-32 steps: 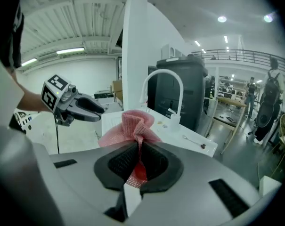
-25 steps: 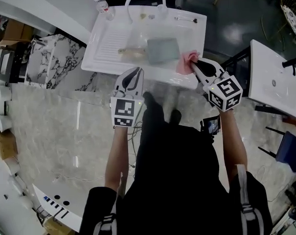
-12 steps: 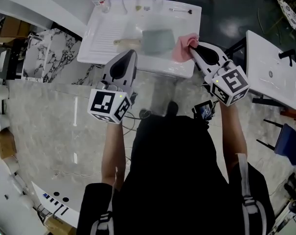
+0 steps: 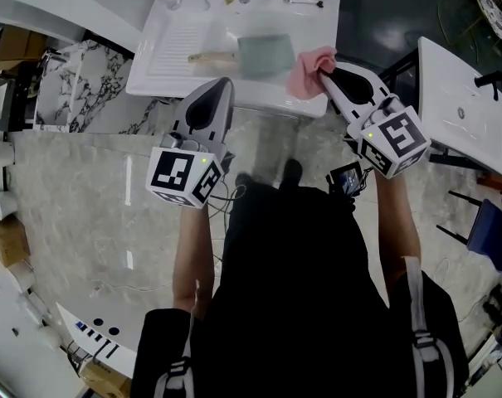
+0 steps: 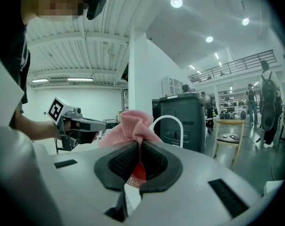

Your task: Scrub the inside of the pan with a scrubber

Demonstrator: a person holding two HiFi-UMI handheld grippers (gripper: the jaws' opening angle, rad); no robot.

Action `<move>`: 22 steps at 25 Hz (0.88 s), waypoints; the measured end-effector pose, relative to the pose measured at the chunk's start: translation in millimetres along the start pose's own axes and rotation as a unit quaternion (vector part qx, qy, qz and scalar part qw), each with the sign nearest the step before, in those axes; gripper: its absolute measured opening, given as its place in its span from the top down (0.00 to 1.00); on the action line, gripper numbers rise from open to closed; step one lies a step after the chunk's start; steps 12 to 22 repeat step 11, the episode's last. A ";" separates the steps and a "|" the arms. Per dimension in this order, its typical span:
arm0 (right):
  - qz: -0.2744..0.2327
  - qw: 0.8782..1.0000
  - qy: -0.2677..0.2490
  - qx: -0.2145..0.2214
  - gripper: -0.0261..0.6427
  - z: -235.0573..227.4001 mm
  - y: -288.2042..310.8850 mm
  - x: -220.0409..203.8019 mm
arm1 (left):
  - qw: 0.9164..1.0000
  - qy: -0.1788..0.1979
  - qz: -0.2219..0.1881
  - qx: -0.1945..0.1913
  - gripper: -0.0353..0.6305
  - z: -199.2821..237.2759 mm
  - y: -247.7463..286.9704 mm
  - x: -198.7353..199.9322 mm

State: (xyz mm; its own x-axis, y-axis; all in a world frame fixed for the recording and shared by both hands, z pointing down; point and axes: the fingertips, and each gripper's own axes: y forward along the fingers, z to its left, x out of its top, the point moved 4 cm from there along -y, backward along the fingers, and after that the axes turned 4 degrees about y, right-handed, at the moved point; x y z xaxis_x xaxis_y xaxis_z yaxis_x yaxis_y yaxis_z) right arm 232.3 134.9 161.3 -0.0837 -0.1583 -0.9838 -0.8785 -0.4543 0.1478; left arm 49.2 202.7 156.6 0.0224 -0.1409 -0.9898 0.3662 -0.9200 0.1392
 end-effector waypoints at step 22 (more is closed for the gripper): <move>0.007 1.000 -0.007 0.013 0.91 1.0 -2.7 -7.8 | 1.000 -0.002 0.011 -0.001 0.90 -15.7 5.1 -10.4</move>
